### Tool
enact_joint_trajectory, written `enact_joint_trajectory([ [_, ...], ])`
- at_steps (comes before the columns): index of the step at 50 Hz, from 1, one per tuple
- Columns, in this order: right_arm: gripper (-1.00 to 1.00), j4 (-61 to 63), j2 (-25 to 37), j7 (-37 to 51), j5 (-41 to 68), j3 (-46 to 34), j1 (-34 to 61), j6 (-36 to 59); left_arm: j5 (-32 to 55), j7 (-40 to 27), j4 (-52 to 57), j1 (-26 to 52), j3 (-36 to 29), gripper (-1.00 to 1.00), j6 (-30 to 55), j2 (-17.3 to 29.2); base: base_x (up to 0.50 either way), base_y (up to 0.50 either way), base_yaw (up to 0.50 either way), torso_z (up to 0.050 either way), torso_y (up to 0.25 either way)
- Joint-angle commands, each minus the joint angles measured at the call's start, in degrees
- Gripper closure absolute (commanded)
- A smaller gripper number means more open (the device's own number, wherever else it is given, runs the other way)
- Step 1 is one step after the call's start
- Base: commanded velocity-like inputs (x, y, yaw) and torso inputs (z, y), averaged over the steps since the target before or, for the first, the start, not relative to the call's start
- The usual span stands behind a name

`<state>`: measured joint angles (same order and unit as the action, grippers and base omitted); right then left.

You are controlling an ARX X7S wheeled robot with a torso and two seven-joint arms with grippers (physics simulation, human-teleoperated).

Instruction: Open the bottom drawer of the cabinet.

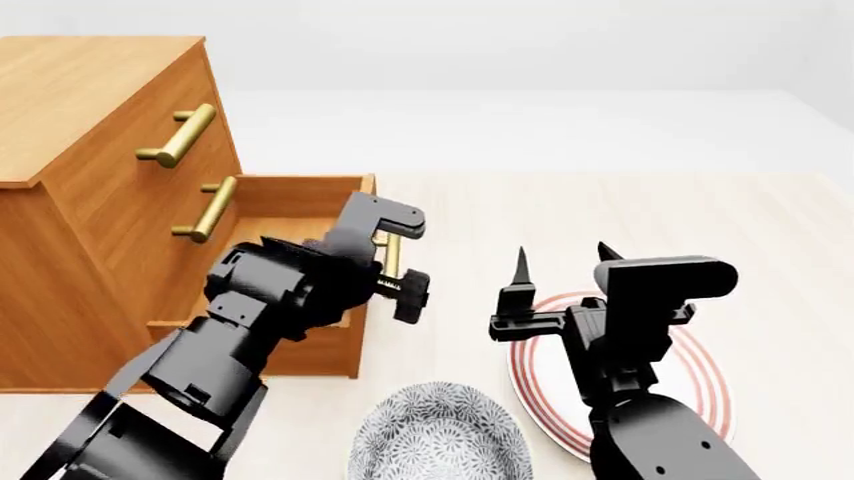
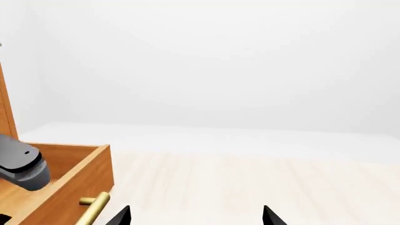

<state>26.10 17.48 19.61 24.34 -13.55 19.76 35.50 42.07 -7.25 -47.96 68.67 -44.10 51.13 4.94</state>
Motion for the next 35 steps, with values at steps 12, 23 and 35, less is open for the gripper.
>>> enact_joint_trajectory([
  [12, -1.00, -0.44, 0.07, 0.34, 0.13, -0.71, 0.27, -0.36, 15.21, -20.84, 48.27, -7.66, 16.82, -1.00, -3.02, 13.75, 0.00, 0.00, 0.00, 0.000, 0.000],
  [23, -1.00, 0.57, 0.52, 1.42, -0.60, -0.68, 1.45, -0.22, 10.60, -29.04, 66.17, -21.25, 17.29, -1.00, -8.25, 20.99, 0.00, 0.00, 0.00, 0.000, 0.000],
  [35, -1.00, 6.08, 1.63, 4.56, -4.93, -0.90, 12.66, 1.30, 1.55, -30.88, 78.82, -33.74, 17.69, -1.00, -19.03, 27.45, 0.00, 0.00, 0.00, 0.000, 0.000],
])
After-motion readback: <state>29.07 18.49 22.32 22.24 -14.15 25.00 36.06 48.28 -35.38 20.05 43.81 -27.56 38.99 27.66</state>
